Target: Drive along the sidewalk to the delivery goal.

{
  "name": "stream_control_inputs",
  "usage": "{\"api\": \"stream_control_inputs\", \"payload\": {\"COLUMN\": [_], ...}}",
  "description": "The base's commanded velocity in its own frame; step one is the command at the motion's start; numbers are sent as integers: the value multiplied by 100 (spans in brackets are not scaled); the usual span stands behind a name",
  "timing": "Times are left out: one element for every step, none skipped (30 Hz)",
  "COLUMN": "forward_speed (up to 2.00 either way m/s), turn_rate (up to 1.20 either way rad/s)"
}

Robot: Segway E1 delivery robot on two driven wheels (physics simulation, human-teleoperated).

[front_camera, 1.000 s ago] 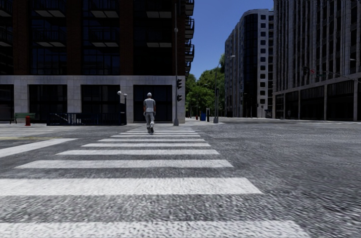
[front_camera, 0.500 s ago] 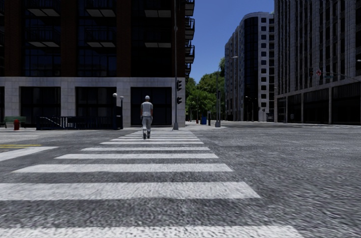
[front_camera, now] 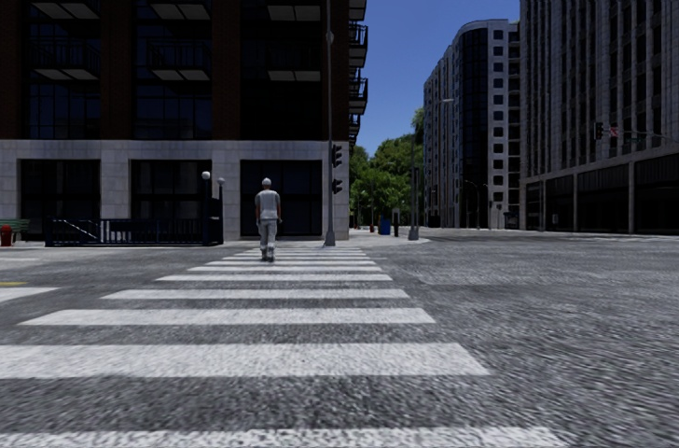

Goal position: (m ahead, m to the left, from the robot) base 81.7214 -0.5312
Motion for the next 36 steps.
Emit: {"api": "stream_control_inputs", "payload": {"forward_speed": [200,200,200,200,200,200,200,200,200,200,200,200,200,200,200,200,200,200,200,200,200,200,200,200,200,200,200,200,200,200,200,200,200,200,200,200], "turn_rate": [18,30,39,40,40,33,0,0,0,0,0,0,0,0,0,0,0,0,0,0,0,0,0,0,0,0,0,0,0,0,0,0,0,0,0,0]}}
